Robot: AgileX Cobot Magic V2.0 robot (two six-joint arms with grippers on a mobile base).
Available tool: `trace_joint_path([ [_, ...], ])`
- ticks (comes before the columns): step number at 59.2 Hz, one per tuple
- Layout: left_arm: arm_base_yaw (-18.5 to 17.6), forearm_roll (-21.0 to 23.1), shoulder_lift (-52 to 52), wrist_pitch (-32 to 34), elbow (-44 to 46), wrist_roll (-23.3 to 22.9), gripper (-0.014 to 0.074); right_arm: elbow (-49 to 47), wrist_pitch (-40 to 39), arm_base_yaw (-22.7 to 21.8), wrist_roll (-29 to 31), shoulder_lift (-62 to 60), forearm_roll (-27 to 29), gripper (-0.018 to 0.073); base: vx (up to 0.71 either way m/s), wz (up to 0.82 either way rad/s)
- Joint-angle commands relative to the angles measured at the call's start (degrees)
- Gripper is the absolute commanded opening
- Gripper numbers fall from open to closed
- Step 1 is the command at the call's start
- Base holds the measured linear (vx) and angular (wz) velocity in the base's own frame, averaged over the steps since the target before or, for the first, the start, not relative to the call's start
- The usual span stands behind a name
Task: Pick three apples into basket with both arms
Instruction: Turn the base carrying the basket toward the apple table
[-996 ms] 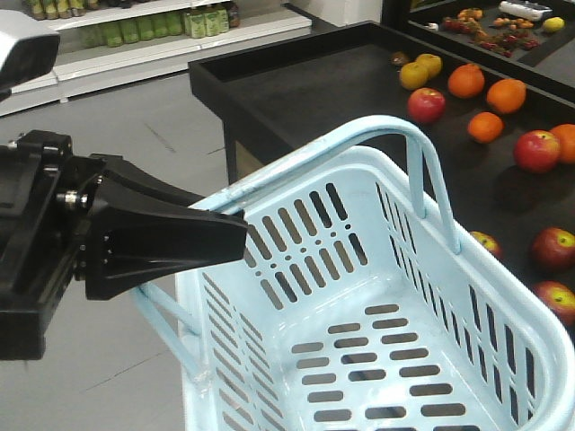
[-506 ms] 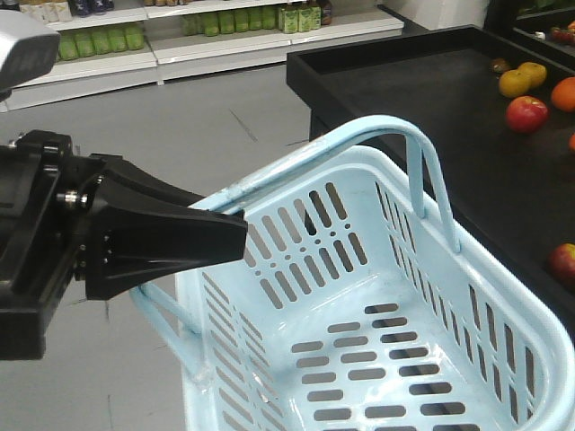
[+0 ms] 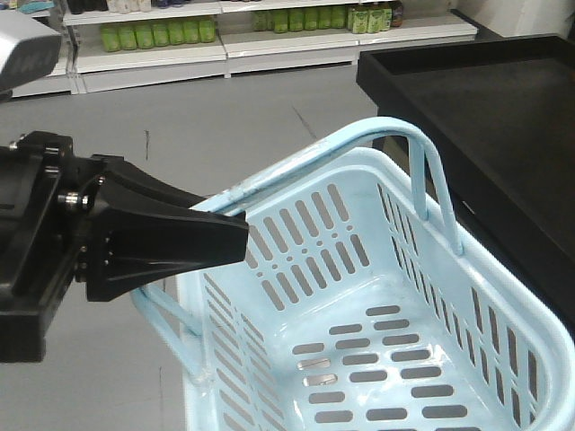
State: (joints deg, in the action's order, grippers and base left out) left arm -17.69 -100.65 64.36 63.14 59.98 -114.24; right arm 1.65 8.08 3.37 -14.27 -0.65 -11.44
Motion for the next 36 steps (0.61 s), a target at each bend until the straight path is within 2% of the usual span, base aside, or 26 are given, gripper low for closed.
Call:
trace_joint_path([
  [1, 0.0, -1.2, -1.4, -1.0, 1.4, -0.5, -0.0006, 0.7, -4.3, -0.1, 0.1, -0.7, -0.4, -0.0005, -0.01, 0.32],
  [17, 0.0, -1.2, -1.4, -1.0, 1.4, -0.5, -0.0006, 0.7, -4.3, -0.1, 0.1, -0.7, -0.4, -0.0005, 0.03, 0.40],
  [36, 0.0, -1.2, -1.4, -1.0, 1.4, -0.5, -0.0006, 0.7, -4.3, -0.1, 0.1, -0.7, -0.4, -0.0005, 0.12, 0.54],
])
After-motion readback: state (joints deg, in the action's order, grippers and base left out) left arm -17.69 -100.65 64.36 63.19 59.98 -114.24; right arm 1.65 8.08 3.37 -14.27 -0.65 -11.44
